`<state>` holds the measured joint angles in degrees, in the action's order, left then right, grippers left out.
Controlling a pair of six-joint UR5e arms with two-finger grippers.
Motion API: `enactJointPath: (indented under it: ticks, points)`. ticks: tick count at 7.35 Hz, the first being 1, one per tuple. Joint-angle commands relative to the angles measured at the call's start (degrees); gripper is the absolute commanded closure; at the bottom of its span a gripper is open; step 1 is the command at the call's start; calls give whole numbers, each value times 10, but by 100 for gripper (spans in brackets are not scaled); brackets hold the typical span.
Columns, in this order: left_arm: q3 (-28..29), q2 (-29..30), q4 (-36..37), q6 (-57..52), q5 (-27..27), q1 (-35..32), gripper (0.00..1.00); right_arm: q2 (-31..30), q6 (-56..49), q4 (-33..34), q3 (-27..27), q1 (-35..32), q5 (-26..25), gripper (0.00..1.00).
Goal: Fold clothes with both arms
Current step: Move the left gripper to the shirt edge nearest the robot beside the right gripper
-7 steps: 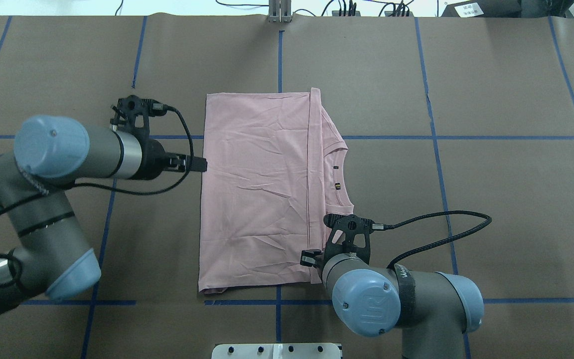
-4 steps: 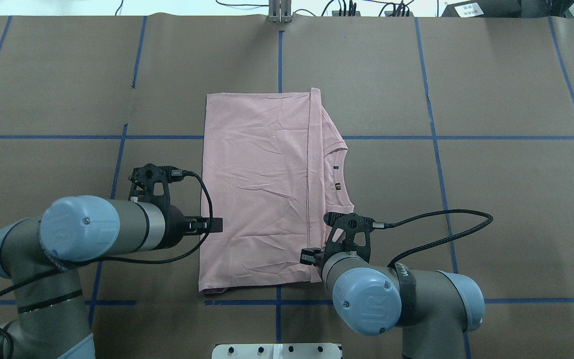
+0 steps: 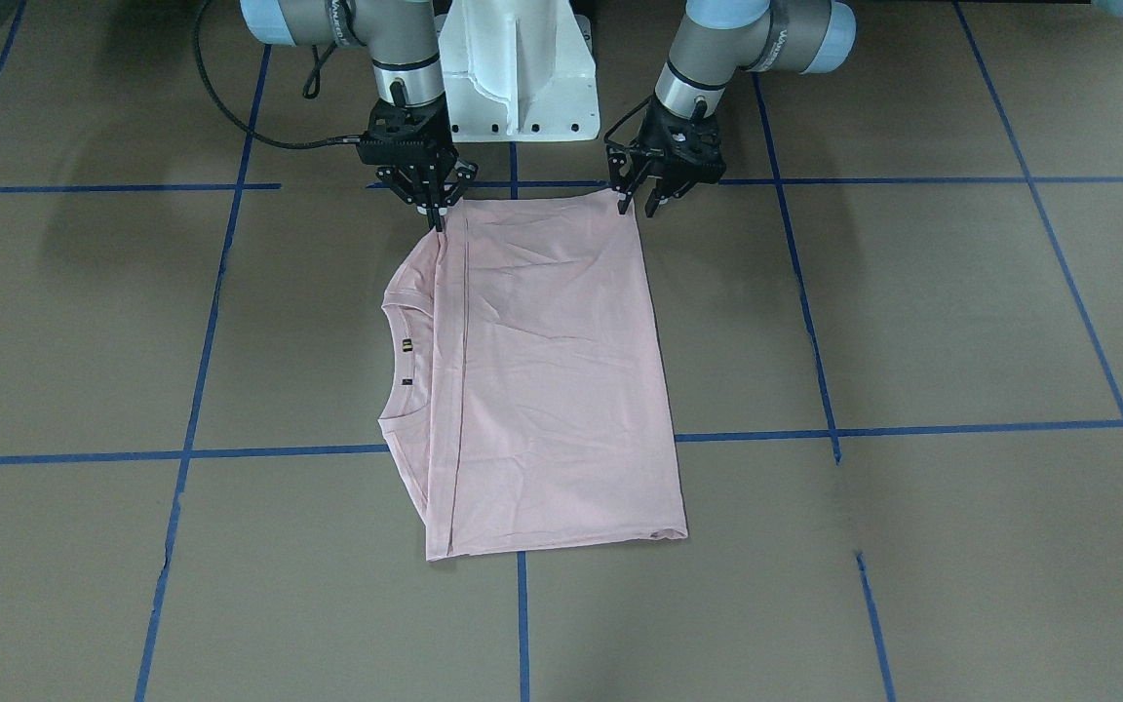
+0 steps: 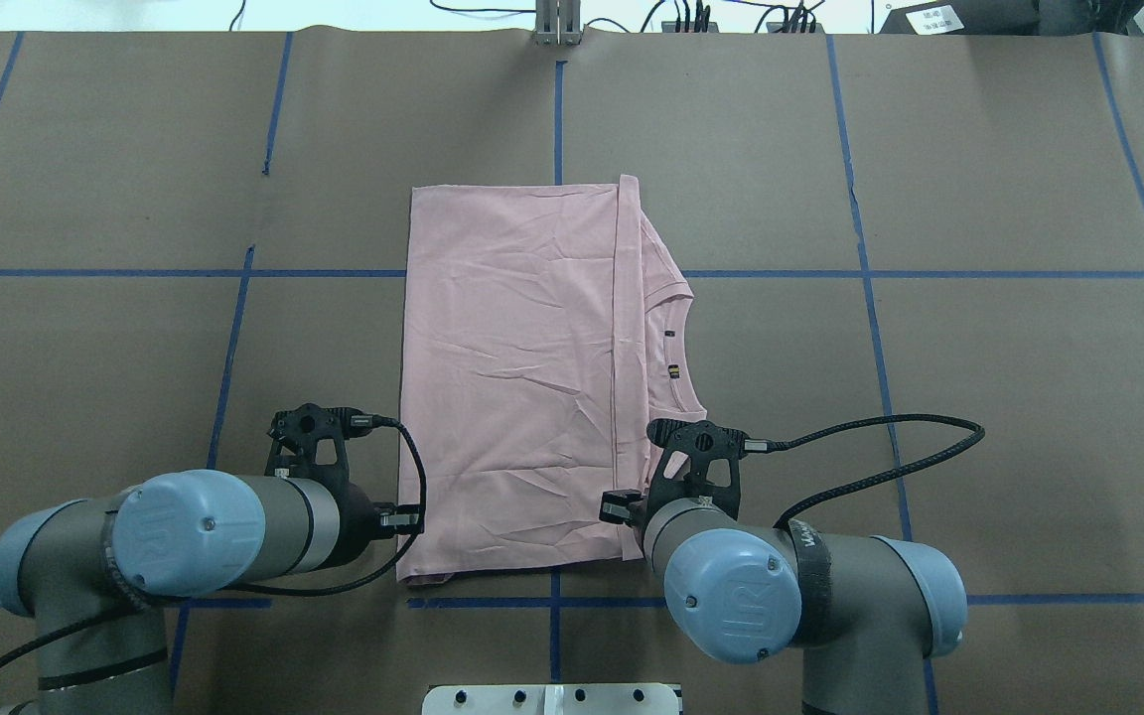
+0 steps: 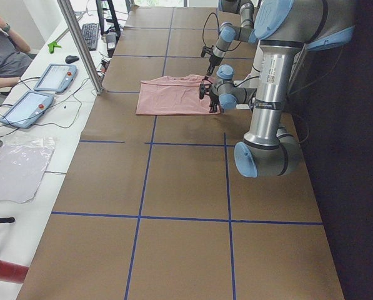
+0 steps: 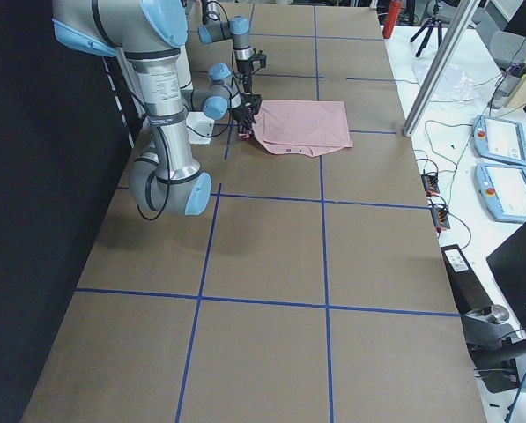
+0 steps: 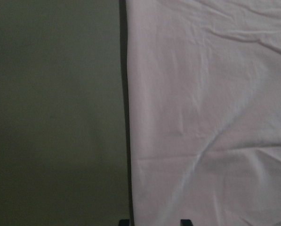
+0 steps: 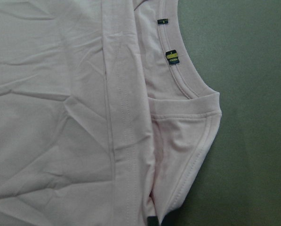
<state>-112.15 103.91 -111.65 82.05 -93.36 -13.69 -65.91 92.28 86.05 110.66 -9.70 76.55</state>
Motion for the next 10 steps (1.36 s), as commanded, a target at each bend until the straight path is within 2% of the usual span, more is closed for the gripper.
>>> enactJointPath:
  ticks: [1, 3, 4, 5, 10]
  points:
    - [5, -1, -1, 1, -1, 16, 53, 0, 0, 0, 0, -1, 0, 100]
    - [5, 1, -1, 1, -1, 18, 52, -1, 0, 0, 0, -1, 0, 100]
    - [9, 3, -1, 1, -1, 18, 54, 0, 0, 0, 0, -1, 0, 100]
    - [10, 6, -1, 1, -2, 19, 63, 0, 0, 0, 0, -1, 0, 100]
    - [21, 8, -1, 1, -2, 23, 56, -1, 0, 0, 0, -1, 0, 100]
